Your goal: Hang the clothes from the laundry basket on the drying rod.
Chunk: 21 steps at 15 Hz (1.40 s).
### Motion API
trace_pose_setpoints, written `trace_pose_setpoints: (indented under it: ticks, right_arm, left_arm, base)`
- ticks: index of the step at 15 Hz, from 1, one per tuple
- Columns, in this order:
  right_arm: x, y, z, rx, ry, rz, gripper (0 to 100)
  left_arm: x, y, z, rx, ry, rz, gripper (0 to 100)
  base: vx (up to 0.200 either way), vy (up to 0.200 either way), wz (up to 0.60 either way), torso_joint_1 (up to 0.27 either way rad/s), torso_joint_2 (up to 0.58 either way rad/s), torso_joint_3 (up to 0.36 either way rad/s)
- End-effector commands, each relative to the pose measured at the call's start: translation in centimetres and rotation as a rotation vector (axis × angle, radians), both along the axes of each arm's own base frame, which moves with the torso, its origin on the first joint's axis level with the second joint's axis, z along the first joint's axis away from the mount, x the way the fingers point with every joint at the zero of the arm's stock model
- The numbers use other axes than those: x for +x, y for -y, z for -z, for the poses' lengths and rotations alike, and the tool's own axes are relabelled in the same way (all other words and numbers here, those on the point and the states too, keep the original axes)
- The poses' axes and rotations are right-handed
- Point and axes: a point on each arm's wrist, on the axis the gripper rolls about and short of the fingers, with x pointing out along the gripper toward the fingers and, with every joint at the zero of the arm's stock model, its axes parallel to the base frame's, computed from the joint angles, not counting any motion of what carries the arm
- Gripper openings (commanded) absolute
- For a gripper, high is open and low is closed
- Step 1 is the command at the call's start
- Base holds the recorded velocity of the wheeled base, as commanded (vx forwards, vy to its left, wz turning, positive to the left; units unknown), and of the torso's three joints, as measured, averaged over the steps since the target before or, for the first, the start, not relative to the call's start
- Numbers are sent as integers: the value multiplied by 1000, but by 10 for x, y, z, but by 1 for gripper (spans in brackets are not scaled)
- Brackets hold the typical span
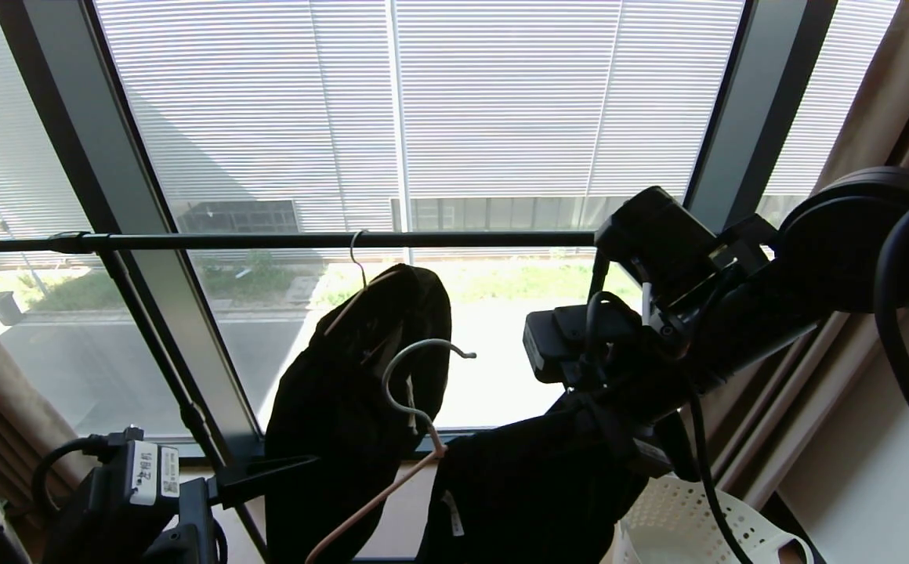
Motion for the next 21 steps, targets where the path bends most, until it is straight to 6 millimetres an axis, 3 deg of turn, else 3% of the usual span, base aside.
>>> trace_pose_setpoints:
  ticks: [1, 4, 7, 10, 12, 17, 21]
  right_arm:
    - [2, 10, 0, -9, -22, 68, 0]
    - [14, 32, 0, -2, -60, 188, 0]
    - [13, 49, -11, 22, -39, 233, 0]
    - [15, 75, -25, 68, -2, 301, 0]
    - [17, 86, -31, 116, 7, 320, 0]
    - [10, 93, -46, 197, 46, 296, 0]
    - [-5, 80, -54, 269, 25, 184, 0]
  left_arm:
    - [1, -7, -8, -33, 53, -44, 100]
    - [5, -14, -9, -96, -17, -110, 100]
    - [15, -18, -9, -125, -68, -130, 100]
    - [22, -34, 3, -118, -139, -45, 100]
    - [31, -43, 13, -53, -91, -2, 100]
    - [46, -50, 39, 17, -135, 26, 100]
    - [55, -43, 51, 33, -145, 63, 100]
  base:
    - [0, 0, 0, 0, 0, 0]
    - [0, 0, 0, 0, 0, 0]
    - [0, 0, 0, 0, 0, 0]
    - [0, 0, 0, 0, 0, 0]
    - [0, 0, 0, 0, 0, 0]
    - [0, 0, 0, 0, 0, 0]
    - [0, 0, 0, 0, 0, 0]
